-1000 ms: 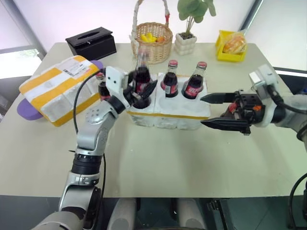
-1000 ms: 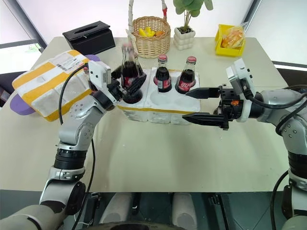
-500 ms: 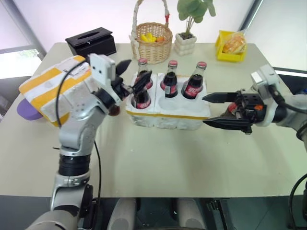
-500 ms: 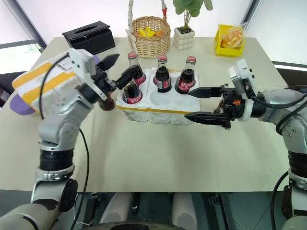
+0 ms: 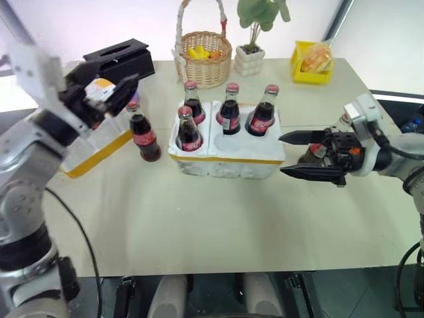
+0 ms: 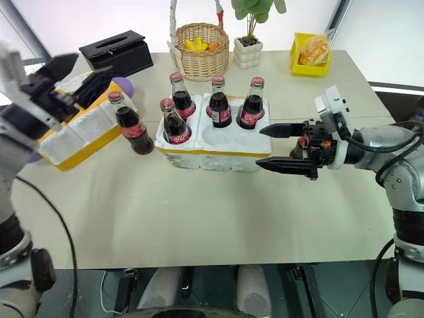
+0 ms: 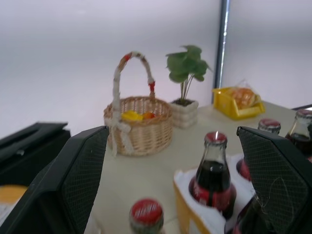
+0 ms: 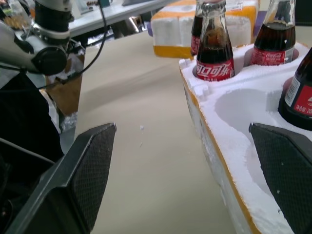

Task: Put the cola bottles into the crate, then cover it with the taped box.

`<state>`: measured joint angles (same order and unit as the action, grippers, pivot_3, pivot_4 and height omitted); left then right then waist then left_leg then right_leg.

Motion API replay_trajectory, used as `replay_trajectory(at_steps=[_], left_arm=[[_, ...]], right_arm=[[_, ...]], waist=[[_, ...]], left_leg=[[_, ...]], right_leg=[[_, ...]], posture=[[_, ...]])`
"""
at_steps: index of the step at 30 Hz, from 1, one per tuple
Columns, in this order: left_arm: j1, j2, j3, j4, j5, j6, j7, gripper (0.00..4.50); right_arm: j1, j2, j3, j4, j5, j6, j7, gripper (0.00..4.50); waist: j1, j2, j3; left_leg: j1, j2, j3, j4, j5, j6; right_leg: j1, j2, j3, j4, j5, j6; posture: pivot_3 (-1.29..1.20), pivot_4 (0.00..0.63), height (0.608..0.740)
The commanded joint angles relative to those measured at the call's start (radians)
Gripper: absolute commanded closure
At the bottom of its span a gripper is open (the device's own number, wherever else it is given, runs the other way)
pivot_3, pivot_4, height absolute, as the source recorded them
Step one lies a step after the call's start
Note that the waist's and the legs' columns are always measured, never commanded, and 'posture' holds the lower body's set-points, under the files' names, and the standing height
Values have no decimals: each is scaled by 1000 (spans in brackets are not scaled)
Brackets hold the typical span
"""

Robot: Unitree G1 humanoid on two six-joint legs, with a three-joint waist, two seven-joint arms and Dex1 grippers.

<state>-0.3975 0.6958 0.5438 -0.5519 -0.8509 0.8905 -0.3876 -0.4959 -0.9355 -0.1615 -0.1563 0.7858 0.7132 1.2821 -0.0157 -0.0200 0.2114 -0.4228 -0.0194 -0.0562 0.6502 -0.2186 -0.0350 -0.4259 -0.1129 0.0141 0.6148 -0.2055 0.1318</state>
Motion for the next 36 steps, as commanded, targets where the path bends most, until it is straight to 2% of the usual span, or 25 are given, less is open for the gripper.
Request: replay_trajectory(at_steps=[1, 4, 11, 18, 24, 36], left_arm=[[113, 51, 68, -80, -97, 30, -70, 101], [221, 69, 78, -83, -55, -18, -100, 101], [293, 41, 38, -21, 73, -159, -89, 101], [218, -43, -146, 165, 236, -325, -99, 101], [158, -99, -241, 343, 338, -450, -133, 101], [28, -164, -334, 568, 445, -571, -175, 101]], right_arm=[[-11, -12, -12, -1, -9, -21, 18, 0], [-17, -14, -15, 5, -15, -23, 25, 0], [-13, -11, -26, -1, -18, -18, 21, 0], [-42, -20, -65, -20, 22, 21, -4, 0], [-72, -30, -91, -42, 58, 49, -31, 0], [-57, -35, -105, -81, 96, 56, -47, 0]], waist=[[1, 0, 0], [5, 0, 0], [4, 0, 0], [6, 0, -1], [4, 0, -1], [5, 0, -1]], left_leg=[[0, 0, 0, 0, 0, 0], [0, 0, 0, 0, 0, 0], [0, 0, 0, 0, 0, 0], [0, 0, 1, 0, 0, 0], [0, 0, 1, -1, 0, 0], [0, 0, 1, 0, 0, 0]], right_leg=[[0, 0, 0, 0, -1, -1], [0, 0, 0, -1, -2, -4], [1, 0, 0, -1, -2, -5], [1, 0, 0, -1, -2, -5], [0, 0, 0, -1, -2, -5], [0, 0, 0, -1, -2, -4]], posture=[[0, 150, 740], [0, 150, 740], [0, 150, 740], [0, 150, 740], [0, 150, 740], [0, 150, 740]])
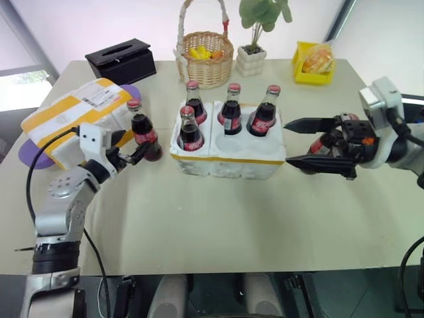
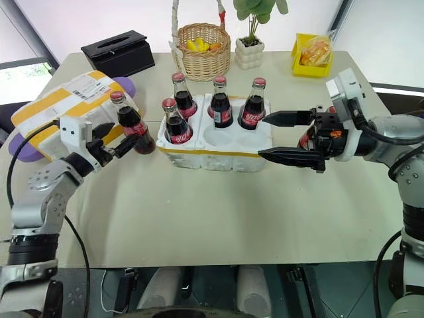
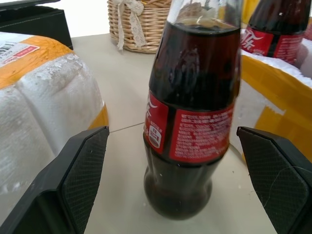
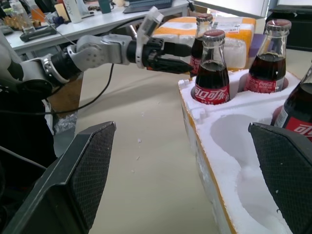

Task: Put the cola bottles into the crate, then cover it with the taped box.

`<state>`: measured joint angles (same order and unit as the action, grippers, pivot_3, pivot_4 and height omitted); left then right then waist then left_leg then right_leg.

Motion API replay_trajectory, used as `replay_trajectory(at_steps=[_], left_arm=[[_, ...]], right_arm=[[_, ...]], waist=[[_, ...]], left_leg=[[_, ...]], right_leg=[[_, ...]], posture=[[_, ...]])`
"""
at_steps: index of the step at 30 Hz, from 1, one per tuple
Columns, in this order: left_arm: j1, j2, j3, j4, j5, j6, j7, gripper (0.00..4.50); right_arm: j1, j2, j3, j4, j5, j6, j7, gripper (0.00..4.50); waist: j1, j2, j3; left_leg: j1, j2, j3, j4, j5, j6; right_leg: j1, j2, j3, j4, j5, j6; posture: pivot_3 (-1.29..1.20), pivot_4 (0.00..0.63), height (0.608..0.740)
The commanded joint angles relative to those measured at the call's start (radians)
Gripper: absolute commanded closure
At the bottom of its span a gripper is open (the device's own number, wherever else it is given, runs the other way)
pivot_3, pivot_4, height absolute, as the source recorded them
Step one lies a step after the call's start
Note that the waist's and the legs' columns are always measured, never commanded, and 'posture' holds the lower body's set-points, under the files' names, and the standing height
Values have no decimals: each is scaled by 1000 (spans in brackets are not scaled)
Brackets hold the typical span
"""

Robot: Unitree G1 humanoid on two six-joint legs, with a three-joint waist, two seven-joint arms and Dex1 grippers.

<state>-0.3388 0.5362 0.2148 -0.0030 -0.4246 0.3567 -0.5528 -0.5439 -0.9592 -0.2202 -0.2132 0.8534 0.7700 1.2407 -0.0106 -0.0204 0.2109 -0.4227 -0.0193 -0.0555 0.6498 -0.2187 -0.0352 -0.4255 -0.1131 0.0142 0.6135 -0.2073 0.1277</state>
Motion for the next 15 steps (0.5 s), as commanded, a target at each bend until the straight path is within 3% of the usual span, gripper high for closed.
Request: replay_trajectory(at_steps=[1, 13, 15], left_arm=[[-40, -8, -9, 31, 23, -41, -10, 101], [-190, -42, -51, 193, 65, -71, -52, 101], [-200, -47, -50, 199, 61, -70, -66, 631]], right_arm=[[-7, -11, -47, -25, 30, -1, -7, 0], [3, 4, -31, -34, 38, -12, -29, 0], [2, 5, -29, -34, 38, -11, -32, 0]], waist=[[0, 0, 0], [0, 0, 0], [0, 0, 0]], left_leg=[[0, 0, 0, 0, 0, 0], [0, 0, 0, 0, 0, 0], [0, 0, 0, 0, 0, 0]], right_leg=[[0, 0, 0, 0, 0, 0], [0, 0, 0, 0, 2, 4], [0, 0, 0, 0, 2, 4]], posture=[[0, 150, 740], [0, 150, 740], [0, 150, 740]])
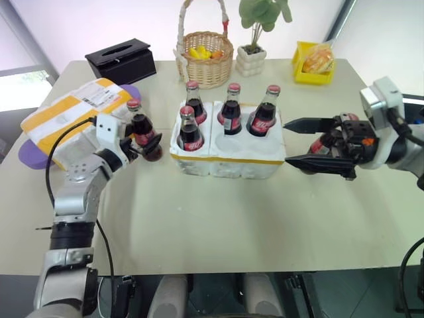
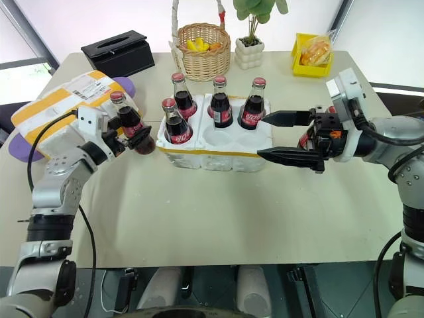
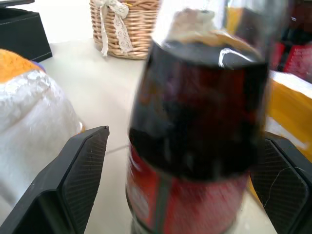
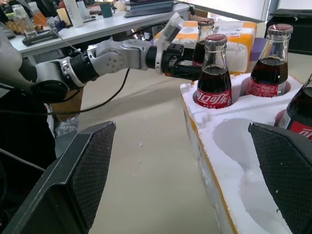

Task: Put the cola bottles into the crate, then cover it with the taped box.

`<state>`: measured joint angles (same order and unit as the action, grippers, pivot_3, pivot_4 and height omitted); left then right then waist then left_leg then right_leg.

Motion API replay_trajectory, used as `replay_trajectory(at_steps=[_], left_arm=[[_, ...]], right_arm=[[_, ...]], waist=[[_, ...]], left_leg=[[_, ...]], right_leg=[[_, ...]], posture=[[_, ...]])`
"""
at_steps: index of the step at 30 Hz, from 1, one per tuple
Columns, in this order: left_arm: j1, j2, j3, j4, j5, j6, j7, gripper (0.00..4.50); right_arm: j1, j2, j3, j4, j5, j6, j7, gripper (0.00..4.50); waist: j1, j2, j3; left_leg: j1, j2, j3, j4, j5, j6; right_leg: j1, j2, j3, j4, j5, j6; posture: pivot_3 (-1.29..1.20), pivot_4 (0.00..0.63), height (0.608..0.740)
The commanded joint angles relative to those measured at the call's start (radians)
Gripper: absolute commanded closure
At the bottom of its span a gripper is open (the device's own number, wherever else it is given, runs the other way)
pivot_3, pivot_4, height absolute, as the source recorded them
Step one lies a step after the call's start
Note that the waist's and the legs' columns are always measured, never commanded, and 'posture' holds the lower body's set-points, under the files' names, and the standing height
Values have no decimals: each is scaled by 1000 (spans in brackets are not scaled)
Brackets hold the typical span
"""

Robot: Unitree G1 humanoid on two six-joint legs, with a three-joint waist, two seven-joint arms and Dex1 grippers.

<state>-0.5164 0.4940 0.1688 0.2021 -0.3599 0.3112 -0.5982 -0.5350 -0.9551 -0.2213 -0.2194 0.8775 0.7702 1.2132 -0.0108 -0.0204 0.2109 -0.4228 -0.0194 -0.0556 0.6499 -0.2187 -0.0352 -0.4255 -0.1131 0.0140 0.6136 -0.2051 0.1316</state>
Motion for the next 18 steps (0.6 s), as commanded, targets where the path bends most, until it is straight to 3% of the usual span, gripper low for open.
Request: replay_trajectory(at_steps=[1, 3, 11, 18], left_arm=[[-24, -7, 1, -10, -13, -13, -28, 987], [-24, -10, 11, -16, -23, 5, -30, 1937], [6, -2, 67, -86, -85, 112, -8, 1891], [47, 70, 152, -275, -207, 275, -11, 1891]], right_arm=[[-8, 1, -28, -28, 16, -9, -7, 0], [-9, 0, -29, -29, 18, -7, -10, 0], [-15, 4, -24, -27, 24, -6, -24, 0], [-26, 9, -9, -16, 19, -9, -21, 0]], waist=[[-1, 0, 0], [-1, 0, 0], [-1, 0, 0], [-2, 0, 0]], left_leg=[[0, 0, 0, 0, 0, 0], [0, 0, 0, 0, 0, 0], [0, 0, 0, 0, 0, 0], [0, 0, 0, 0, 0, 0]], right_leg=[[0, 0, 0, 0, 0, 0], [0, 0, 0, 0, 0, 0], [0, 0, 0, 0, 0, 0], [0, 0, 0, 0, 0, 0]], posture=[[0, 150, 740], [0, 150, 740], [0, 150, 740], [0, 150, 740]])
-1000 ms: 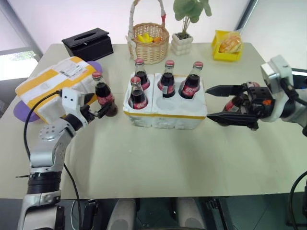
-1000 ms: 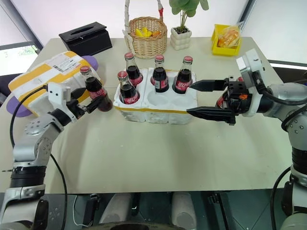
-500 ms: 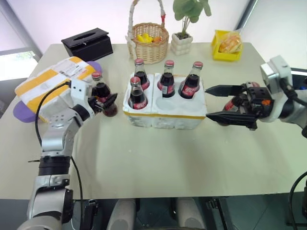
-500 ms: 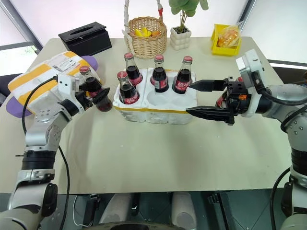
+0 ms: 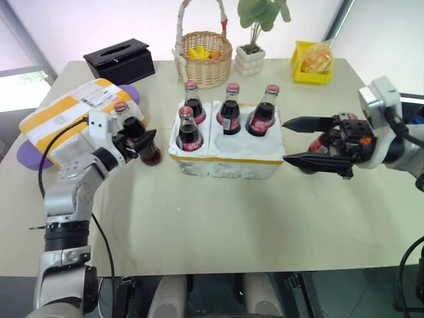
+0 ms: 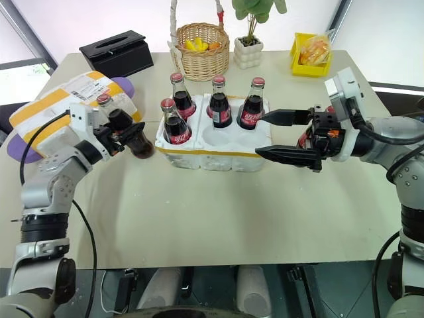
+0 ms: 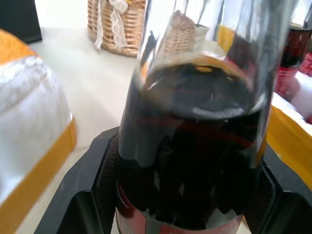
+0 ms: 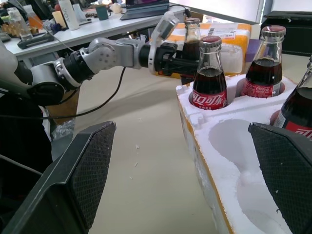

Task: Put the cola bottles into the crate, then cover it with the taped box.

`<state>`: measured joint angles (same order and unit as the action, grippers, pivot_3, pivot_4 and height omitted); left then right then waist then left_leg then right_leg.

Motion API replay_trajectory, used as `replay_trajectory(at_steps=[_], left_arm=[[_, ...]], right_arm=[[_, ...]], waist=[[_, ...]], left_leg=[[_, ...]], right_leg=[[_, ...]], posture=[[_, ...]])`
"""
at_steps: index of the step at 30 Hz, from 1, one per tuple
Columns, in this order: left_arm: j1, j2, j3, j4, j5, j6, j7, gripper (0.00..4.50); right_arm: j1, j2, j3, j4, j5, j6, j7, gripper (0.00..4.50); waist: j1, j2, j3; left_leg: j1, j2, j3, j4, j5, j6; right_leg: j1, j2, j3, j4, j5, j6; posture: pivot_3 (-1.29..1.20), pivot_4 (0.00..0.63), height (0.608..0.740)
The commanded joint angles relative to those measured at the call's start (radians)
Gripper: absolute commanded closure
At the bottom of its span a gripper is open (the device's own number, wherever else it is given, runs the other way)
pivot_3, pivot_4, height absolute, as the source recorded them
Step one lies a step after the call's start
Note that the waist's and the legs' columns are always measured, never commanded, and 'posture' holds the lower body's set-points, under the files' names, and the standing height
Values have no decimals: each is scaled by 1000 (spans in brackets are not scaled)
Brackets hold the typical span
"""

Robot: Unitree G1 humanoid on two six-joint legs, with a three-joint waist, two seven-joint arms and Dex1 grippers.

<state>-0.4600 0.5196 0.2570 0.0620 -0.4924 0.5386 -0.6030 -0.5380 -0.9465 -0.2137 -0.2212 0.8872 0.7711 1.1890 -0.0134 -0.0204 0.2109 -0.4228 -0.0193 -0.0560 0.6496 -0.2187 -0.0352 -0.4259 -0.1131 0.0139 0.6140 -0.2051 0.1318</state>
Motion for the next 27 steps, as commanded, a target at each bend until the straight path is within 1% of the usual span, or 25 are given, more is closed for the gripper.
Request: replay_trajectory(at_steps=[1, 4, 8, 10, 12, 15, 19, 22, 25, 27], left_arm=[[-9, 68, 86, -192, -122, 98, -10, 1891], [5, 154, 137, -337, -242, 226, -38, 1891], [30, 286, 168, -447, -331, 325, -99, 1891], [24, 341, 175, -475, -374, 359, -128, 1891], [0, 391, 173, -489, -421, 390, -166, 1891], [-47, 436, 145, -480, -454, 411, -207, 1891], [-145, 435, 69, -452, -468, 411, -243, 1891], [-249, 386, -28, -408, -428, 381, -261, 1891], [-319, 355, -87, -360, -410, 373, -291, 1891], [-369, 329, -127, -329, -405, 376, -318, 1891]], right_arm=[[-25, 2, -14, -12, 7, -10, 4, 0], [-28, 2, -11, -4, 3, -12, 8, 0], [-24, 4, -6, 6, -5, -20, 14, 0], [-22, 6, -4, 11, -11, -24, 17, 0], [-22, 8, -2, 19, -16, -27, 21, 0], [-21, 9, 1, 28, -25, -35, 30, 0], [-22, 12, 3, 32, -34, -40, 33, 0], [-12, 13, -7, 18, -32, -37, 32, 0], [-3, 14, -13, 7, -30, -34, 27, 0], [9, 12, -22, -3, -27, -32, 22, 0]], waist=[[0, 0, 0], [0, -3, 2], [0, -3, 1], [0, -3, 1], [0, -3, 2], [0, -3, 2], [2, -3, 2], [3, -3, 2], [-1, -3, 2], [-3, -3, 2]], left_leg=[[0, 0, 0, 0, 0, 0], [-2, 0, -1, 0, 0, 0], [-2, 0, 0, 0, 0, 0], [-2, 0, 0, 0, 0, 0], [-2, 0, 0, 0, 0, 0], [-2, 0, 0, 0, 0, 0], [-2, 0, 0, 0, 0, 0], [-2, 0, 0, 0, 0, 0], [-2, 0, 0, 1, 0, 0], [-2, 0, 0, 0, 0, 0]], right_leg=[[0, 0, 0, 0, 0, 0], [-2, 0, 0, 0, 0, 0], [-2, 0, 0, -1, 0, 0], [-2, 0, 0, 0, 0, 0], [-2, 0, 0, 0, -2, -4], [-2, 0, 0, 0, -3, -4], [-2, 0, 0, 0, -2, -4], [-1, 0, 0, 0, -2, -4], [-1, 0, 0, 0, -2, -4], [-1, 0, 0, 0, 0, 0]], posture=[[0, 150, 740], [0, 150, 740], [0, 150, 740], [0, 150, 740], [0, 150, 740], [0, 150, 740], [0, 150, 740], [0, 150, 740], [0, 150, 740], [0, 150, 740]])
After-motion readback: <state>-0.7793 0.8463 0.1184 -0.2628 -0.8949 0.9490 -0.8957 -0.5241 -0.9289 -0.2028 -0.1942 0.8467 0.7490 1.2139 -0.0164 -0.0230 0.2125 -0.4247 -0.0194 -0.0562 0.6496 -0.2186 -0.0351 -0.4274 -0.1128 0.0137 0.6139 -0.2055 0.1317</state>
